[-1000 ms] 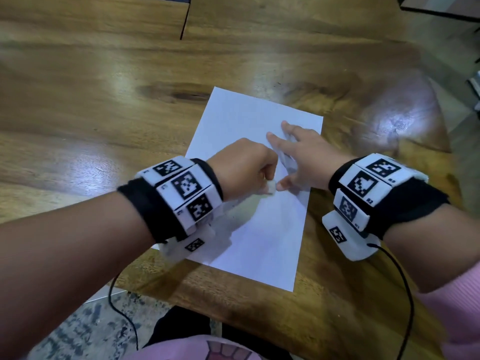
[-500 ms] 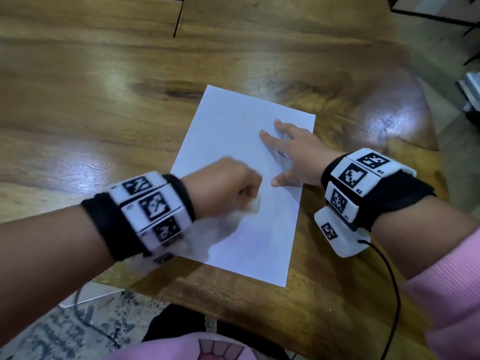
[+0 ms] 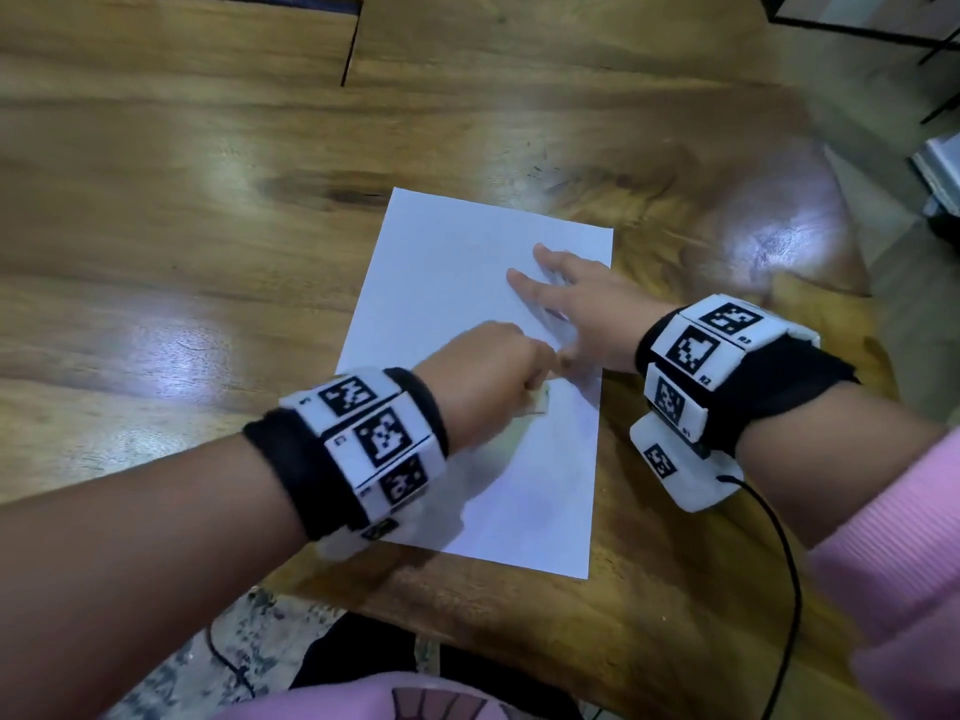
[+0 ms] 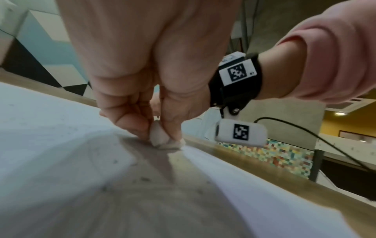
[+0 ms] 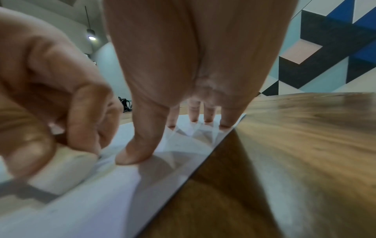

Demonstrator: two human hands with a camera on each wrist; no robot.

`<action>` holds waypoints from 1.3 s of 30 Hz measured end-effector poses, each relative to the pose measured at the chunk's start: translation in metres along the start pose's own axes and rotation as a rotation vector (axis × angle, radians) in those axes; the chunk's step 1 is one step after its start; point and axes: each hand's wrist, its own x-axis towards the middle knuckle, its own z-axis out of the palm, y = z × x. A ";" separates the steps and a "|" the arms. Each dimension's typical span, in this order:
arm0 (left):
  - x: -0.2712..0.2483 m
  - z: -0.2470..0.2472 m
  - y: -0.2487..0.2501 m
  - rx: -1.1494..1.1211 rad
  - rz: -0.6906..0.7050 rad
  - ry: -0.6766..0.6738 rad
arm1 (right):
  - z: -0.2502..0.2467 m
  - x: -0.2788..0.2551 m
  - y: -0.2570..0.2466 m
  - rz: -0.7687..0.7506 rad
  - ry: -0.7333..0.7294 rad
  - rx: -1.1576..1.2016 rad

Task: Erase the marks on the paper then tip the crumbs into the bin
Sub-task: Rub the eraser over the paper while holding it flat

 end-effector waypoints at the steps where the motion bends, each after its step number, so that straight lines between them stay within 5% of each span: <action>1: -0.007 0.003 0.000 0.011 0.032 -0.021 | 0.000 -0.001 0.000 0.002 -0.002 0.006; 6: -0.064 0.025 -0.010 -0.072 0.148 -0.251 | -0.002 -0.003 0.001 0.011 -0.014 0.009; 12: -0.011 -0.002 -0.022 -0.020 0.018 0.056 | -0.003 0.000 -0.001 0.020 -0.011 -0.028; 20: -0.064 0.023 -0.025 -0.052 0.101 -0.204 | -0.001 -0.001 -0.001 0.023 -0.006 -0.021; 25: -0.025 -0.001 -0.028 -0.019 0.023 0.041 | -0.001 -0.001 -0.001 0.021 0.004 -0.006; 31: -0.074 0.019 -0.034 -0.097 0.050 -0.196 | 0.000 0.000 0.001 0.015 0.009 -0.003; 36: -0.033 -0.003 -0.026 -0.069 0.040 0.017 | -0.001 -0.001 0.001 0.016 0.005 -0.004; 39: -0.019 0.001 -0.017 -0.055 0.020 0.017 | -0.001 -0.001 0.000 0.016 -0.004 -0.010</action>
